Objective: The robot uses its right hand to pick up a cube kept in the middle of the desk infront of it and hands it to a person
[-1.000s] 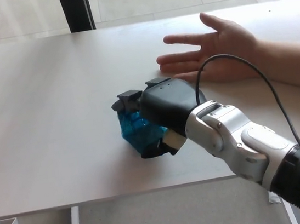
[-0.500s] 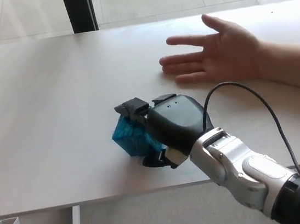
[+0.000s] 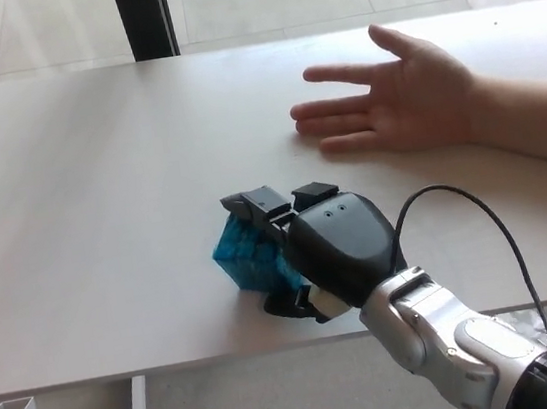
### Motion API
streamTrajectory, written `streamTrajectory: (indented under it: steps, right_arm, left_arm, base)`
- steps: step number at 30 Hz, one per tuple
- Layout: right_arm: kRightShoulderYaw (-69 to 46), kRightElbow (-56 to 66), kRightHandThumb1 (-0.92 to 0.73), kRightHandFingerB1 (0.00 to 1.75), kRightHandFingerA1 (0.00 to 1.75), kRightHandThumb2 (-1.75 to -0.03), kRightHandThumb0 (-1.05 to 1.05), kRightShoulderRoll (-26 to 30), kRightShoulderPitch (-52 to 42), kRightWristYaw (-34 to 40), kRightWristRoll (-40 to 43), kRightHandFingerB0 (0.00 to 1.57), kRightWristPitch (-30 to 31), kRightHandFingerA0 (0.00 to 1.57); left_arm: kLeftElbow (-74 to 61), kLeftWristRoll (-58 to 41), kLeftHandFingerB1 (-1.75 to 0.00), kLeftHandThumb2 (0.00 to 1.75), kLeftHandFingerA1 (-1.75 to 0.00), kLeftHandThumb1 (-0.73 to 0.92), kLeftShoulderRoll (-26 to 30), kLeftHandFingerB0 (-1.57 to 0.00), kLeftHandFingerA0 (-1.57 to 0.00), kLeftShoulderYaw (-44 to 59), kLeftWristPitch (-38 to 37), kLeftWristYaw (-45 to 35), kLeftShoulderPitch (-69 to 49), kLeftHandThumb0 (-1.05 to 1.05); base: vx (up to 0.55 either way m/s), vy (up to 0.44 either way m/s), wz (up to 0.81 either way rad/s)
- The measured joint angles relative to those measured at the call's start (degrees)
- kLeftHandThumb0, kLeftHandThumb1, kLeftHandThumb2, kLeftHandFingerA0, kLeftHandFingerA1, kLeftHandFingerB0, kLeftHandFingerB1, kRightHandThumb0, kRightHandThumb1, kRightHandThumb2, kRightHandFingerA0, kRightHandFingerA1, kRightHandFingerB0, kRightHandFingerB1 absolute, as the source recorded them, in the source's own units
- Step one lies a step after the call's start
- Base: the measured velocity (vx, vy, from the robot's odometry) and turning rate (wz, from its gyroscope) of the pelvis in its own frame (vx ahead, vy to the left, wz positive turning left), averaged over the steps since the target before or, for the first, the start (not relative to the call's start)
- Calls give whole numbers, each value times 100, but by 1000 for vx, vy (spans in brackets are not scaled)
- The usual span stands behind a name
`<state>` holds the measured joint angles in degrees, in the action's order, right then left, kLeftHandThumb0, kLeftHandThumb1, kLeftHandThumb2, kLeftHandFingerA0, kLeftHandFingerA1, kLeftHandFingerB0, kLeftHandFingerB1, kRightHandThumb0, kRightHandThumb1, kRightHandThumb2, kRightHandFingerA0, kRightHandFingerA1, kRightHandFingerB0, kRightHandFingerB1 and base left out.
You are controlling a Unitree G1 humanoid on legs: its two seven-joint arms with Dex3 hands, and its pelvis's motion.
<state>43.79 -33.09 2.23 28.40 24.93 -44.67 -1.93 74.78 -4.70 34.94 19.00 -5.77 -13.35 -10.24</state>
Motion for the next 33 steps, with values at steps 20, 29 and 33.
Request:
streamTrajectory:
  steps: [20, 29, 33]
  right_arm:
    - [-1795, 854, -54, 102, 158, -94, -27, 468, 492, -33, 349, 90, -497, 91]
    - [-2062, 244, -51, 76, 162, -62, -30, 1407, 1547, -436, 353, 96, -651, 92]
    - [-2049, -307, -49, 75, 161, -72, -27, 1680, 1798, -461, 287, 97, -728, 93]
  left_arm:
    - [26, 0, -41, 63, -53, 74, 53, -44, -44, -5, 1, 0, -52, -75]
    - [35, 3, -38, 62, -49, 73, 54, -44, -47, 8, -1, 0, -103, -74]
    - [46, 3, -38, 63, -51, 74, 54, -44, -46, 8, 0, 2, -93, -75]
  base:
    - [0, 0, 0]
    - [0, 0, 0]
    - [0, 0, 0]
